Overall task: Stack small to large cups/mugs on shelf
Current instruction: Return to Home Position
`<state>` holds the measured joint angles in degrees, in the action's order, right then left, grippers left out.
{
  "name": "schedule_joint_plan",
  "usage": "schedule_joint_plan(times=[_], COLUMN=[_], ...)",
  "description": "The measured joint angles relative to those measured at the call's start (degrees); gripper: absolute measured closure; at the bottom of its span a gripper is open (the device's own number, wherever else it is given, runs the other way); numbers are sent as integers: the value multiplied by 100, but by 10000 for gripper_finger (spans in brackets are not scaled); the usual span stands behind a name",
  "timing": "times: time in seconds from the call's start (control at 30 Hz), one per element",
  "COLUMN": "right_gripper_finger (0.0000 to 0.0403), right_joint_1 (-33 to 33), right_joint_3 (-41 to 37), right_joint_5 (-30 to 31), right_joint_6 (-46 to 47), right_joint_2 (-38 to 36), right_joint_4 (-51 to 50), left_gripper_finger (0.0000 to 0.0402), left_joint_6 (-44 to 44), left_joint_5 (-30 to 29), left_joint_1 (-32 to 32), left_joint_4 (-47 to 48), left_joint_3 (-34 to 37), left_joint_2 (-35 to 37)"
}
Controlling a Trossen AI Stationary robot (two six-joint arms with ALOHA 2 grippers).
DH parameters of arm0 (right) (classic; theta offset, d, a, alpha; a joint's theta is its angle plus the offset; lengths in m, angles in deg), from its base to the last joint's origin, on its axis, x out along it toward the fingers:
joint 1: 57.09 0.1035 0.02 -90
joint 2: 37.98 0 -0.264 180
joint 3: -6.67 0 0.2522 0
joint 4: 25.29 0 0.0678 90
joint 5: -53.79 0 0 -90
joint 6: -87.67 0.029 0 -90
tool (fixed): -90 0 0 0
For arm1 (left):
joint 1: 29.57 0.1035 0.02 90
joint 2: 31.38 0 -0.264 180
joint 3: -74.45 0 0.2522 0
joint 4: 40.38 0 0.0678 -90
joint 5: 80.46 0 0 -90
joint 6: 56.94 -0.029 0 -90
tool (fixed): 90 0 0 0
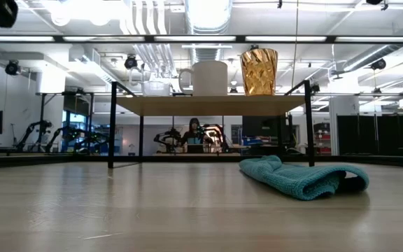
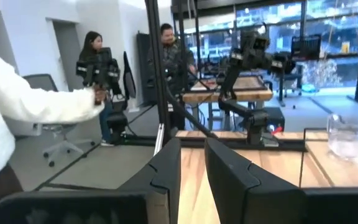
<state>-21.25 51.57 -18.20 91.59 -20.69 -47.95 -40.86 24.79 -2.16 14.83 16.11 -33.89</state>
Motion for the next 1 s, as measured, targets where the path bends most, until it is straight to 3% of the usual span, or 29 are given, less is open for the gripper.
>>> schedule_joint_plan(times=[0.7, 1.0], right_gripper_finger=[335, 335], right_joint_1=[-193, -415], right_joint_3=[-1464, -1877], right_joint_5=[1056, 1337], right_joint_6=[-550, -972], right_joint_2=[-1431, -1728], right_joint_4=[226, 561], left_gripper_finger=[313, 313], left_joint_6=[488, 561], left_joint_5=[335, 467], left_joint_1=[-6, -6], left_joint_4=[-1962, -2413], left_joint_3=[1909, 2052], left_joint_2=[32, 28])
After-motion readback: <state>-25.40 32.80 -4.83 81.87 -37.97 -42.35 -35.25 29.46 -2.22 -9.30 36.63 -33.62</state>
